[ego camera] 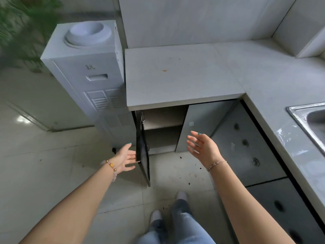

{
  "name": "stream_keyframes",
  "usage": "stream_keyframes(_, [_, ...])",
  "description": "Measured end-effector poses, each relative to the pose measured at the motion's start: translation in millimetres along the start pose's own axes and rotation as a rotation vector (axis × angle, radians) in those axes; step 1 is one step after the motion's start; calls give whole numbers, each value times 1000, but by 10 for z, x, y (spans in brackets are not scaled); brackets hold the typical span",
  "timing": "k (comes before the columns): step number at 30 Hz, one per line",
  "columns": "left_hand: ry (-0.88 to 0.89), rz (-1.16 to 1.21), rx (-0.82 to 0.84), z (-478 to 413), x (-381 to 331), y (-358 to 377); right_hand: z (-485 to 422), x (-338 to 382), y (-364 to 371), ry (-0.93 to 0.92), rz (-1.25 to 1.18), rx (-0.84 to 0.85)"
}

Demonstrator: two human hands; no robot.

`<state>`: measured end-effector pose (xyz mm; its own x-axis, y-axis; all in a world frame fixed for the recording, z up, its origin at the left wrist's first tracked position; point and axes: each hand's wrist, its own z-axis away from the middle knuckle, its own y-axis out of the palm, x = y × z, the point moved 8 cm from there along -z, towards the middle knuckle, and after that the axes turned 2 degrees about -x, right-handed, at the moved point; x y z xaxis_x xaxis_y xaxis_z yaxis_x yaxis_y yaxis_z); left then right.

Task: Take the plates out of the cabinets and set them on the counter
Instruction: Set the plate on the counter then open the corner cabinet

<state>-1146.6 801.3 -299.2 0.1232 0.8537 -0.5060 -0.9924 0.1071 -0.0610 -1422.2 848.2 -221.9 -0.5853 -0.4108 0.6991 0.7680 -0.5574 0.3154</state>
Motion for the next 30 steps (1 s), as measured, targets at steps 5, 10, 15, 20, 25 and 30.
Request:
stream_keyframes(5, [109,-64,-93,1,-15,141,71,-11,-70,-6,26,-15])
stream_keyframes(10, [227,-175,-182,4,-144,7,79,-29,-109,-3,22,-30])
stream_keyframes(15, [539,-237,-274,269,-617,138,26,-34,-64,6,18,-28])
stream_keyframes(20, [573,57,-57,489,-893,469,-98,18,-64,14,17,-28])
stream_keyframes(25, [535,151,76,502,-1005,736,-282,69,-81,30,21,-40])
stream_keyframes(30, [473,217,125,366,-1094,917,-533,141,-115,60,4,-58])
